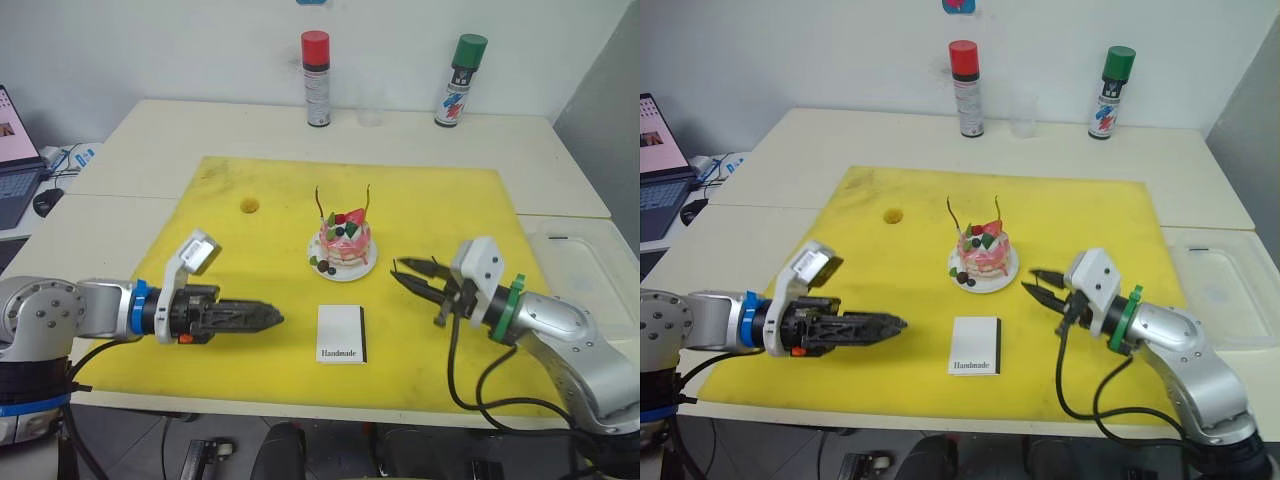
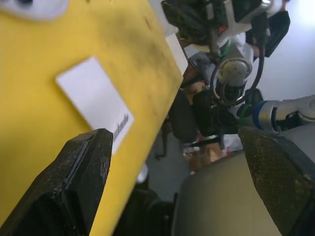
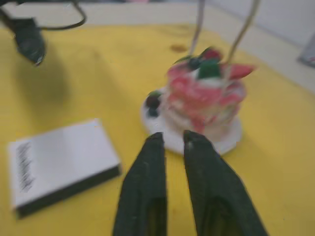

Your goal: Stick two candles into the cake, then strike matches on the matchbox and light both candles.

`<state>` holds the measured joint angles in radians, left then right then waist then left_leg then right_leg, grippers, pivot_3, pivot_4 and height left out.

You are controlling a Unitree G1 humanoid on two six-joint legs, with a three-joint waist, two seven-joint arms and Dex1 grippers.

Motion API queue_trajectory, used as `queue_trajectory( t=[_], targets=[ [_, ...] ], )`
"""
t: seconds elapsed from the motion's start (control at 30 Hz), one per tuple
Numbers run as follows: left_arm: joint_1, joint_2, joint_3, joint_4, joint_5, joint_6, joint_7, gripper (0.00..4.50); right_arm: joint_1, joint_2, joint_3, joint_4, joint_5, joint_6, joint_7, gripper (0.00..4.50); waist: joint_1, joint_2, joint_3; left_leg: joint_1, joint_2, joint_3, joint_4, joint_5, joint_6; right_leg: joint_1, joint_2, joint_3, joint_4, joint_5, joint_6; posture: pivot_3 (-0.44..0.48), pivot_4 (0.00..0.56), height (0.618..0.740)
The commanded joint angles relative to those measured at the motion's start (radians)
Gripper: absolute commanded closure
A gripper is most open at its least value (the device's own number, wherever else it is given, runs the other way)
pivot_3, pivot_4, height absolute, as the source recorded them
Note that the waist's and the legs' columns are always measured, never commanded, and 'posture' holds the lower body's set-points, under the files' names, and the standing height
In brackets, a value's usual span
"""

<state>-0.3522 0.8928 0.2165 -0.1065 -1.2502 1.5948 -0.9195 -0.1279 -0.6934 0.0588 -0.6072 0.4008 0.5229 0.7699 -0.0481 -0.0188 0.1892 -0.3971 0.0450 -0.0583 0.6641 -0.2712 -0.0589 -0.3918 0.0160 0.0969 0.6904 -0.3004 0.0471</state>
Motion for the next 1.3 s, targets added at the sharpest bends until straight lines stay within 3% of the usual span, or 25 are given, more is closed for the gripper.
queue_trajectory(
  t=[0.03, 0.5, 0.77, 1.3],
  targets=[
    [0.002, -0.040, -0.022, 0.026, -0.065, 0.020, 0.075, 0.00, -0.002, -0.047, 0.038, -0.028, -0.009, 0.002, 0.056, 4.47, 0.000, 0.000, 0.000, 0.000, 0.000, 0.000, 0.000, 0.000, 0.000, 0.000, 0.000, 0.000, 0.000, 0.000, 0.000, 0.000, 0.150, 0.724],
    [-0.051, -0.258, -0.045, 0.116, -0.080, 0.020, 0.314, 0.00, -0.147, -0.091, 0.185, 0.023, -0.067, 0.109, 0.104, 4.47, 0.006, 0.000, 0.000, 0.000, -0.001, -0.002, 0.001, 0.002, -0.003, 0.001, 0.000, 0.000, 0.001, 0.001, 0.000, 0.000, 0.150, 0.724],
    [-0.066, -0.316, -0.056, 0.127, -0.064, 0.020, 0.348, 0.00, -0.170, -0.096, 0.284, 0.091, -0.139, 0.101, 0.141, 4.47, 0.013, 0.000, 0.000, 0.001, -0.001, -0.002, 0.001, 0.002, -0.003, 0.001, -0.001, 0.000, 0.001, 0.003, -0.004, 0.000, 0.150, 0.724],
    [-0.105, -0.389, -0.083, 0.156, 0.025, 0.020, 0.363, 0.00, -0.215, 0.000, 0.369, 0.181, -0.228, 0.078, 0.139, 4.47, 0.012, -0.001, -0.001, 0.004, -0.001, -0.002, 0.001, 0.003, -0.005, 0.003, 0.000, -0.001, 0.002, 0.001, 0.001, 0.000, 0.150, 0.724]
  ],
)
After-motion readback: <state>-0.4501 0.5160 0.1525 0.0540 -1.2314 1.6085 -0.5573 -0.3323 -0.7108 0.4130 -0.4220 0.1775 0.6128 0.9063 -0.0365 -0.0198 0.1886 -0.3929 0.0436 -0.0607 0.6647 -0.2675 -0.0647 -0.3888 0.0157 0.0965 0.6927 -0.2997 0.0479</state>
